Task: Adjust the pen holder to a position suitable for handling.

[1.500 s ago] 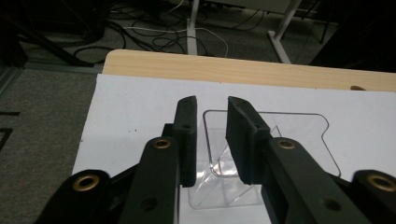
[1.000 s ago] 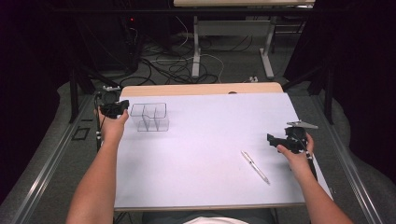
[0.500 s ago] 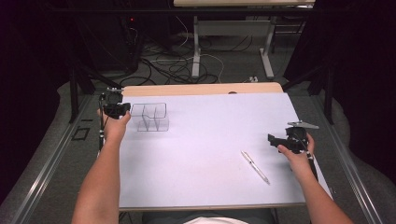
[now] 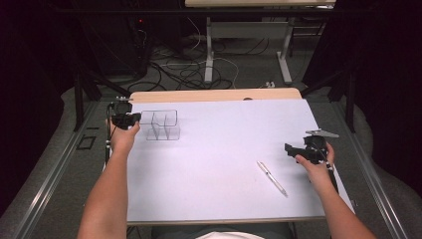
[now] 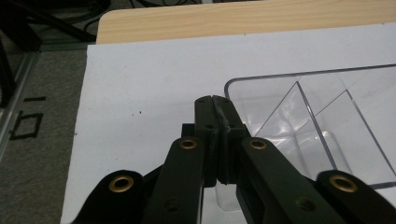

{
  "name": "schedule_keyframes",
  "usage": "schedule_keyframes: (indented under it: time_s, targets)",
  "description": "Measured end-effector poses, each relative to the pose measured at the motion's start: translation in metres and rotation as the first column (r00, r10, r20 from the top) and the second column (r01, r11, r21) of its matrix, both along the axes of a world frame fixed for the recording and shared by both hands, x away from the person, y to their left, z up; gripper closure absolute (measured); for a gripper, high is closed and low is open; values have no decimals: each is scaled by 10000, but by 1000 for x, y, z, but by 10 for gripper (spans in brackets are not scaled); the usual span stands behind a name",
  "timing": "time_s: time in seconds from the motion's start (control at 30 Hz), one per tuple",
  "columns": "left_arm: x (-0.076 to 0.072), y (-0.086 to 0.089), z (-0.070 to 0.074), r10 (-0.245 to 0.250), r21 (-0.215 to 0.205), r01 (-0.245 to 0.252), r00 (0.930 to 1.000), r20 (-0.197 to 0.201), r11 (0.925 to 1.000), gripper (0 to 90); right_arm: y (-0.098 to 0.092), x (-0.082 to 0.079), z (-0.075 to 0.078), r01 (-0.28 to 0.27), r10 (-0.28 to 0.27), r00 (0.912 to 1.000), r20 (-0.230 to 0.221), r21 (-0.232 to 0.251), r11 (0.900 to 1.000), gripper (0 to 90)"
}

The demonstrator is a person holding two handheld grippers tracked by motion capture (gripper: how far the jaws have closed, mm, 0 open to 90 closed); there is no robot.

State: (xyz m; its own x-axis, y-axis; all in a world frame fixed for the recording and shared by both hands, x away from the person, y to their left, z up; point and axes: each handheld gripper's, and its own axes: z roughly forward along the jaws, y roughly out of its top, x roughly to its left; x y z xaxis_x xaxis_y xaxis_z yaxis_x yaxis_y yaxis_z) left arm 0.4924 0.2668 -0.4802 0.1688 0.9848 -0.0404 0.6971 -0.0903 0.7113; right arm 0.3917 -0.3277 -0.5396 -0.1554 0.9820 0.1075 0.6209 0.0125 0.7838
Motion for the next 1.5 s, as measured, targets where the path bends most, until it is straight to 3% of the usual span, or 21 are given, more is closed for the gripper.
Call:
schedule_keyframes:
  time_s: [0.3, 0.63, 0.7, 0.83, 1.03, 1.2, 1.5]
  targets:
    - [-1, -3, -1, -83, -106, 84, 9999, 69, 9999, 900, 3, 2, -1, 6, -6, 10000, -27, 1, 10000, 92]
    - [-9, -25, -2, -421, -290, 424, 9991, 104, 9987, 900, 3, 3, -2, -13, 13, 9999, -114, -1, 10000, 92]
    - [-11, -31, -2, -423, -334, 427, 9990, 114, 9985, 900, 3, 3, -2, -21, 20, 10000, -89, -40, 10000, 92]
    - [-17, -47, -3, -342, -829, 352, 9993, 140, 9959, 900, 3, 3, -1, -12, 12, 10000, -98, -24, 10000, 92]
    - [-24, -64, -3, -382, -852, 392, 9992, 137, 9956, 900, 3, 3, -2, -15, 14, 9999, -132, -82, 10000, 92]
    - [-29, -82, -3, -724, -941, 723, 9974, 21, 9929, 900, 3, 3, -3, 5, -5, 9999, -164, -57, 10000, 92]
    - [-39, -120, -5, -1037, -1046, 1063, 9941, 302, 9888, 900, 5, 4, -3, -63, 62, 9999, -161, -95, 9999, 92]
